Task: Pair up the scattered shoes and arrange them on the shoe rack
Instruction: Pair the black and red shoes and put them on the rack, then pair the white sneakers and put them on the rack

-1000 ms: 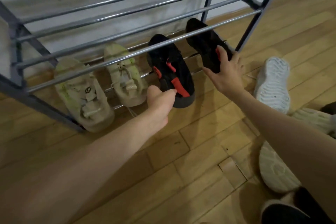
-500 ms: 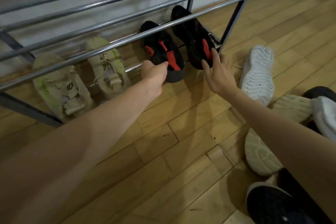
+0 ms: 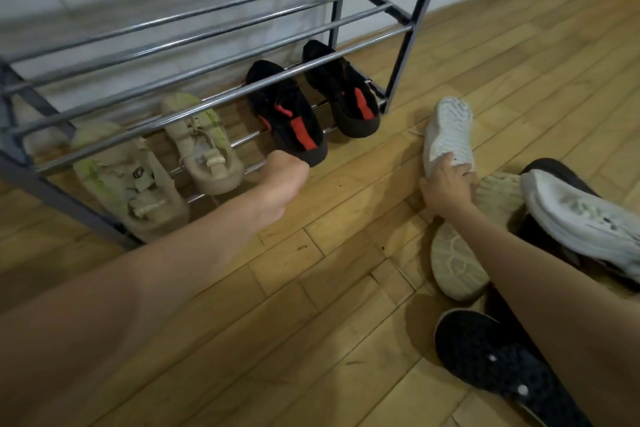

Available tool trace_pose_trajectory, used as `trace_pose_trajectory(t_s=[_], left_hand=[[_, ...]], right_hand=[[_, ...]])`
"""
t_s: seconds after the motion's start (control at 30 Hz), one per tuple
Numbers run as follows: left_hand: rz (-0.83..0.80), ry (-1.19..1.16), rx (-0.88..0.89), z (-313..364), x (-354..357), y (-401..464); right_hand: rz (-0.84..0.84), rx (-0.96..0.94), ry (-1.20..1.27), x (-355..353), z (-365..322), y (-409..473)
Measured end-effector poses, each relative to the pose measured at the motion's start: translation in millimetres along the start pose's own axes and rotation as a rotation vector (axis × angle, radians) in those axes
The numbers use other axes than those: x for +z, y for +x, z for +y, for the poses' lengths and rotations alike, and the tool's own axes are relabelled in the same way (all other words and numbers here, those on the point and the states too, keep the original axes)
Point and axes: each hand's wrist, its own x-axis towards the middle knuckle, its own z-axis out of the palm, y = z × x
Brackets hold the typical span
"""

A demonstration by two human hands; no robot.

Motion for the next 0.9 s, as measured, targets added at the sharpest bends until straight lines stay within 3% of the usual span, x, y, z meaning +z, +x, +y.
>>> trace_pose_trajectory(t_s=[0.07, 0.13, 0.23, 0.3, 0.5, 0.73, 0.9], left_hand=[[-0.035, 0.017, 0.027, -3, 0, -10], [-0.061, 0.031, 0.054, -4, 0, -19], [-0.078, 0.038, 0.084, -7, 1, -28], [-0.102, 0.046, 0.085, -10, 1, -32], [-0.171, 0.061, 0.081, -15, -2, -45], [-0.429, -0.13, -0.09, -11, 9, -61], [-0.439, -0.275, -0.196, -17, 15, -63]], right_hand=[[0.096, 0.023, 0.237, -13, -6, -5], [0.151, 0.118, 0.65, -29, -16, -18], [0.11, 0.275, 1.231, -41, -22, -51], [0.068, 0.291, 1.425, -40, -17, -85], [0.011, 0.195, 1.434, -29, 33, -167], [-0.208, 0.014, 1.422, -38, 70, -195], [-0.313, -0.034, 1.38, -52, 79, -197]])
